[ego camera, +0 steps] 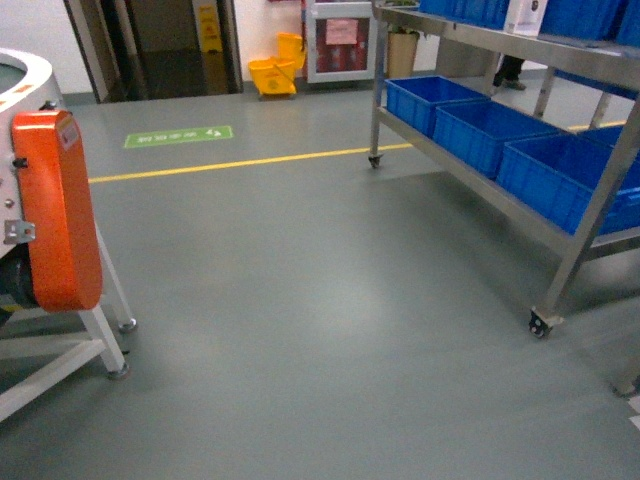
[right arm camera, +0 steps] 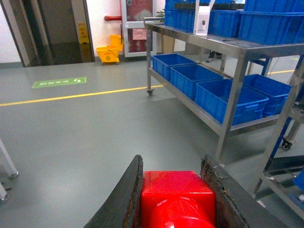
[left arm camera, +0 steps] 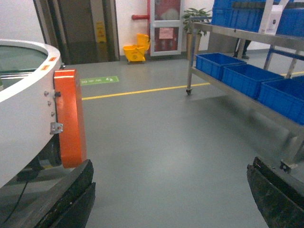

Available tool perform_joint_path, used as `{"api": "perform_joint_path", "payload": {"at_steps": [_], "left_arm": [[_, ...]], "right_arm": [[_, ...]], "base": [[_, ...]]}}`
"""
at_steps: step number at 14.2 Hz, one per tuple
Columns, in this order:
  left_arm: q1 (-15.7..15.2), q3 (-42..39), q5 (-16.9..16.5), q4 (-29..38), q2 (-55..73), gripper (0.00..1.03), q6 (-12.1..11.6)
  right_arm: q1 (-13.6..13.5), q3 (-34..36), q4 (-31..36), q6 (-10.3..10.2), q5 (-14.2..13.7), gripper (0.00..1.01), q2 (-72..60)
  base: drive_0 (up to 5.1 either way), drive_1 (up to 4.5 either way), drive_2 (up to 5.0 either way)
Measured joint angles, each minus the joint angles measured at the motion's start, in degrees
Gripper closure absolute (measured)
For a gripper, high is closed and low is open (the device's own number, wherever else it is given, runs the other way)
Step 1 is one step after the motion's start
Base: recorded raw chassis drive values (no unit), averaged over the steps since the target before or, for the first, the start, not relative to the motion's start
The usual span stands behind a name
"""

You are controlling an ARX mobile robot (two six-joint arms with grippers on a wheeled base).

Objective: Pick red block from blue box to shelf

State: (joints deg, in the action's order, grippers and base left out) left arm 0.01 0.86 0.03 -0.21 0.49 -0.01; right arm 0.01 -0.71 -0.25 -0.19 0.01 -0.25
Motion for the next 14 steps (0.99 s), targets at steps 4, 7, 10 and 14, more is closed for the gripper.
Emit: {"api": "perform_joint_path", "payload": {"at_steps": [4,7,10,14], "left_arm": [[0.0,0.0,0.0,0.0,0.0,0.05,0.0],[0.0,0.0,0.0,0.0,0.0,0.05,0.0],[0.0,0.0,0.0,0.0,0.0,0.05,0.0],[0.0,0.0,0.0,0.0,0.0,0.05,0.0]], "right_arm": [[0.0,0.0,0.0,0.0,0.0,0.72,0.0],[0.0,0.0,0.0,0.0,0.0,0.72,0.0],[0.0,0.0,0.0,0.0,0.0,0.72,0.0],[0.0,0.0,0.0,0.0,0.0,0.72,0.0]], "base": [[-1.7,-1.65,-1.7],[-1.6,-1.57,-1.6],[-1.6,-1.56,-1.6],[-1.6,-1.61,-1.6]]}}
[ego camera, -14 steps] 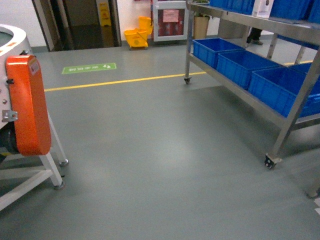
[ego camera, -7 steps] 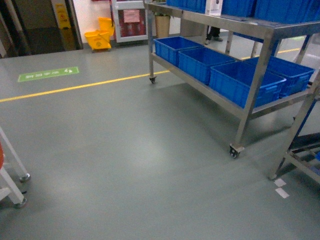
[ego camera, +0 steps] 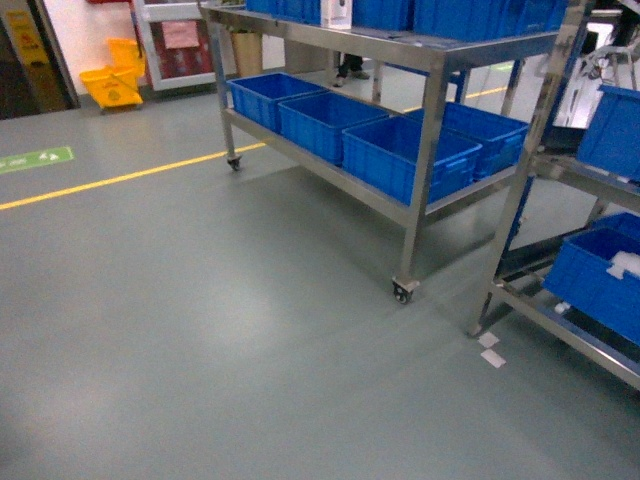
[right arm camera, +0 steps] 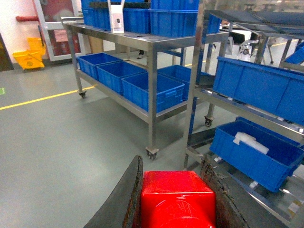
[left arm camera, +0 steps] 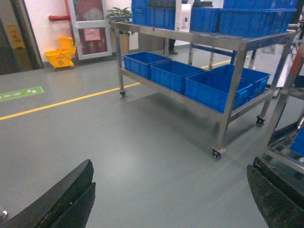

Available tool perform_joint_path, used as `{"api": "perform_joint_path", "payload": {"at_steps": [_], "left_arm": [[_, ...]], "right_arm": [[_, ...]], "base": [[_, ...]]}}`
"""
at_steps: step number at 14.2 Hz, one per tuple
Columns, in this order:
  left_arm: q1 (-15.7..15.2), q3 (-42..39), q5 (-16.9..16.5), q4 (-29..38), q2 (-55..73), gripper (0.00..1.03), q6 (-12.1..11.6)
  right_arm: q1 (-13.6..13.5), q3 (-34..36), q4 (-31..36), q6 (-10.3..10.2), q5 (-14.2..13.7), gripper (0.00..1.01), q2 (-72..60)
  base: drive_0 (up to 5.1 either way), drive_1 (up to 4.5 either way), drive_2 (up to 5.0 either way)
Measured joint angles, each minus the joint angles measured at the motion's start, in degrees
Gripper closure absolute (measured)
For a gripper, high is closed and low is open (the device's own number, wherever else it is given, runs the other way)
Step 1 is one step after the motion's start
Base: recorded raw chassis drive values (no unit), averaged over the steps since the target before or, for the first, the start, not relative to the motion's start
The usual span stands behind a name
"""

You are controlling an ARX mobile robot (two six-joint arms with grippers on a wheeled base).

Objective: Pick red block from blue box to shelf

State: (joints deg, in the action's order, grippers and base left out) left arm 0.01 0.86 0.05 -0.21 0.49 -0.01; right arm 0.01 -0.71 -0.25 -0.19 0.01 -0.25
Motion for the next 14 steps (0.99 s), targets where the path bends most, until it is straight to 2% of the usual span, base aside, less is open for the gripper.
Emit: {"api": "perform_joint_path", "payload": {"at_steps": [14], "left_arm": [[0.0,0.0,0.0,0.0,0.0,0.05,0.0]], "right_arm": [[0.0,0.0,0.0,0.0,0.0,0.72,0.0]], "base": [[-1.3,-1.3,-1.3]]}}
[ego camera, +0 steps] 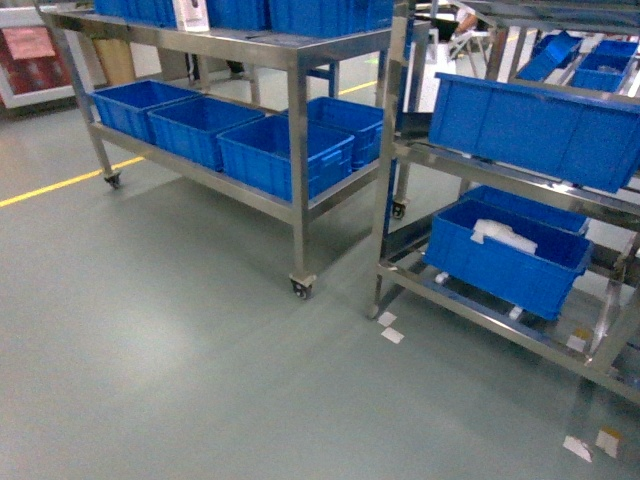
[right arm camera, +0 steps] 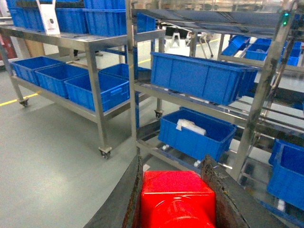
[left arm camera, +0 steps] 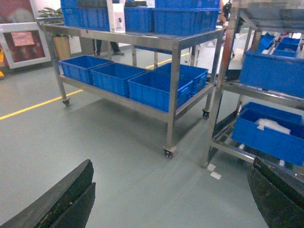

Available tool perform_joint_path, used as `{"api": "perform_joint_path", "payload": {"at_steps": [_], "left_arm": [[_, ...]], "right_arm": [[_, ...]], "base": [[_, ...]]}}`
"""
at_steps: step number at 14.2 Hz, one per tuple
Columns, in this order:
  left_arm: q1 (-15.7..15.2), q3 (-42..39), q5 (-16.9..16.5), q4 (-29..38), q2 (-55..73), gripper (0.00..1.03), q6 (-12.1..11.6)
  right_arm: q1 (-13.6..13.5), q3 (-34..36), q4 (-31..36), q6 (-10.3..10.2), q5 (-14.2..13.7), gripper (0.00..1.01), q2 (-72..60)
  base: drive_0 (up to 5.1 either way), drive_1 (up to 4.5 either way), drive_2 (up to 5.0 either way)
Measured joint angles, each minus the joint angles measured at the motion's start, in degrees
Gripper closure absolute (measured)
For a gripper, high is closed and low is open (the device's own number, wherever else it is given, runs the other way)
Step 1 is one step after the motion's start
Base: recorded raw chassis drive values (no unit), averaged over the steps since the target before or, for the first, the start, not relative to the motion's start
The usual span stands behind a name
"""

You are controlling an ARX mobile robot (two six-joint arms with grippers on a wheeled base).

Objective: Pick red block from blue box to shelf

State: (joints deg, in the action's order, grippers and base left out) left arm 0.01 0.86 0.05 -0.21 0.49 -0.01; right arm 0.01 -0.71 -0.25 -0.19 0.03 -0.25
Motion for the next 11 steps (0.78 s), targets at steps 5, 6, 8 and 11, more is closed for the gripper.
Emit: {"api": "perform_joint_path", "payload": {"at_steps": [5,6,8,11], "left_arm": [[0.0,0.0,0.0,0.0,0.0,0.05,0.0],[0.0,0.0,0.0,0.0,0.0,0.05,0.0],[0.0,0.0,0.0,0.0,0.0,0.05,0.0],[0.0,0.0,0.0,0.0,0.0,0.05,0.0]], "right_arm": [[0.0,0.0,0.0,0.0,0.0,0.72,0.0],[0.0,0.0,0.0,0.0,0.0,0.72,0.0],[0.0,0.0,0.0,0.0,0.0,0.72,0.0],[0.0,0.0,0.0,0.0,0.0,0.72,0.0]], "base": [[-1.6,-1.55,-1.6],[-1.8,-1.76,-1.8],[-1.8,-1.83,-1.8],[-1.6,-1.62,-1.6]]}}
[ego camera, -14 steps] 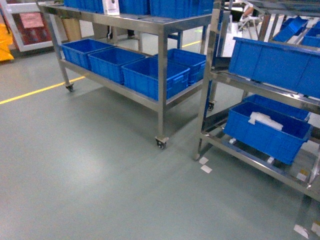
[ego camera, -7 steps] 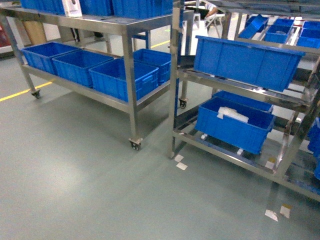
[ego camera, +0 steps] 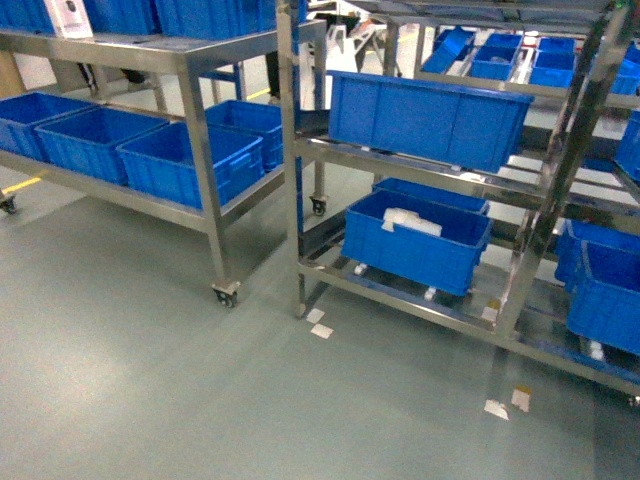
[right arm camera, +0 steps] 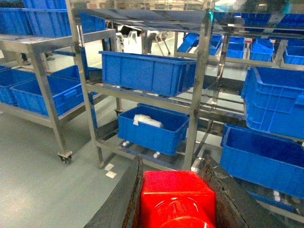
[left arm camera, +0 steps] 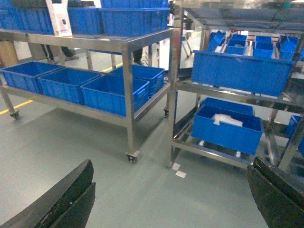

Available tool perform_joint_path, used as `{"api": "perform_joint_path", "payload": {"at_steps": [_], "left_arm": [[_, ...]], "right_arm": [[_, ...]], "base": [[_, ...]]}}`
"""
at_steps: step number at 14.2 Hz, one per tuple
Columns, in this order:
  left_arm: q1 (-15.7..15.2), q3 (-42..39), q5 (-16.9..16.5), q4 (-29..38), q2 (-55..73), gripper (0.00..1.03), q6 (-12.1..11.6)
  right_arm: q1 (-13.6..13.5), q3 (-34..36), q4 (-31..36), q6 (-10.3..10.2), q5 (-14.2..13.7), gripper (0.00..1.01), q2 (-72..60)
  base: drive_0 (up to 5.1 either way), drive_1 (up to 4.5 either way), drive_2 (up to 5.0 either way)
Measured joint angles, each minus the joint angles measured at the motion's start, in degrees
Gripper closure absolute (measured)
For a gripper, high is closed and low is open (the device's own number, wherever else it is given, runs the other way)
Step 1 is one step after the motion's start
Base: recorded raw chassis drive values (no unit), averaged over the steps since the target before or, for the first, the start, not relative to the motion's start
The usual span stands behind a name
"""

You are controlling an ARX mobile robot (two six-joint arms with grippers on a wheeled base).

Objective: Pick red block from blue box to shelf

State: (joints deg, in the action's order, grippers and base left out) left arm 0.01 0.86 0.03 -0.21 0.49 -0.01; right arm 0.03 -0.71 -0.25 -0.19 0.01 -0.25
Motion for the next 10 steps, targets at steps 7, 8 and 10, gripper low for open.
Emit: {"api": "perform_joint_path", "payload": {"at_steps": [7,8,10], "left_arm": [[0.0,0.0,0.0,0.0,0.0,0.05,0.0],[0.0,0.0,0.0,0.0,0.0,0.05,0.0],[0.0,0.0,0.0,0.0,0.0,0.05,0.0]], "right_arm": [[0.0,0.0,0.0,0.0,0.0,0.72,0.0],[0.0,0.0,0.0,0.0,0.0,0.72,0.0],[0.0,0.0,0.0,0.0,0.0,0.72,0.0]], "base": [[-1.6,-1.63,-1.6],[-1.7,-1.68,-1.7],[-1.7,-1.66,-1.7]]}}
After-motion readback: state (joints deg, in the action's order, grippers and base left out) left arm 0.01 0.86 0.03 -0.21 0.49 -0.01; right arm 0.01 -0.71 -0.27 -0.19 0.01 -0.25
